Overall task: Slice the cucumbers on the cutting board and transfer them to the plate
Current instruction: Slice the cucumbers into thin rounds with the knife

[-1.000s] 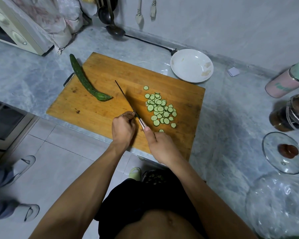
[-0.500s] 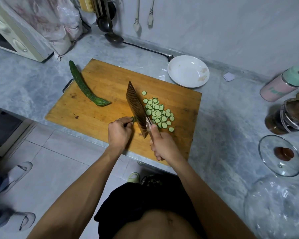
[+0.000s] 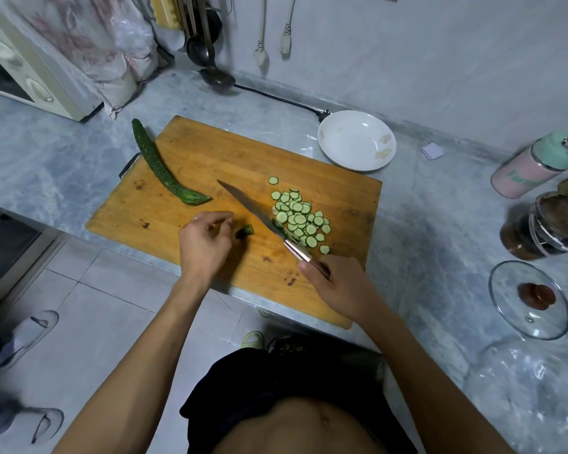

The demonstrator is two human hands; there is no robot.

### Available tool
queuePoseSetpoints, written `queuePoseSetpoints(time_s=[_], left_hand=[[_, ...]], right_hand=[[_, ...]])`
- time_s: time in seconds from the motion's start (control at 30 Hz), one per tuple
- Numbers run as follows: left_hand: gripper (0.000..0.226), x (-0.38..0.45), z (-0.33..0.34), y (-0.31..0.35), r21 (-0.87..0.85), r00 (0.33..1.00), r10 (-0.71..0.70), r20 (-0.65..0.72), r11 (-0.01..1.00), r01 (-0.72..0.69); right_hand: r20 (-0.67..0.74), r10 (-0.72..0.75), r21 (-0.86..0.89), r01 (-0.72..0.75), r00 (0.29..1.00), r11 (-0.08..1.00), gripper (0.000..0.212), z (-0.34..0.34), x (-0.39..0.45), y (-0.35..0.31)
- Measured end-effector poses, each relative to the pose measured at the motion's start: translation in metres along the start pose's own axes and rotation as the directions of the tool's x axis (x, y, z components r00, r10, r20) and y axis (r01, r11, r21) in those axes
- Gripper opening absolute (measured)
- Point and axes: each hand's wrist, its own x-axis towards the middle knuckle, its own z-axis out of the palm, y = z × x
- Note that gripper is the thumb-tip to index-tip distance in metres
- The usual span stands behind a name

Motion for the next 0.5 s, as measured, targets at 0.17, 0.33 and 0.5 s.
queuePoseSetpoints(time_s=[0.17, 0.33, 0.5], left_hand=[[0.008, 0.002, -0.016, 0.034, -0.051, 0.938, 0.315, 0.143, 0.949, -0.311], [0.013, 0.001, 0.008, 0.048, -0.022, 0.704, 0.293, 0.647, 0.930, -0.367], [0.033, 0.017, 0.035, 0.051, 0.225, 0.613, 0.085, 0.785, 0.884, -0.411]], right_hand=[[-0.002, -0.084, -0.233, 0.081, 0.996, 0.969, 0.051, -0.011, -0.001, 0.010], [0.020, -0.163, -0.413, 0.157, 0.986, 0.897, 0.053, -0.007, -0.001, 0.005], [0.029, -0.206, -0.477, 0.195, 0.978, 0.857, 0.059, -0.003, -0.005, 0.002]])
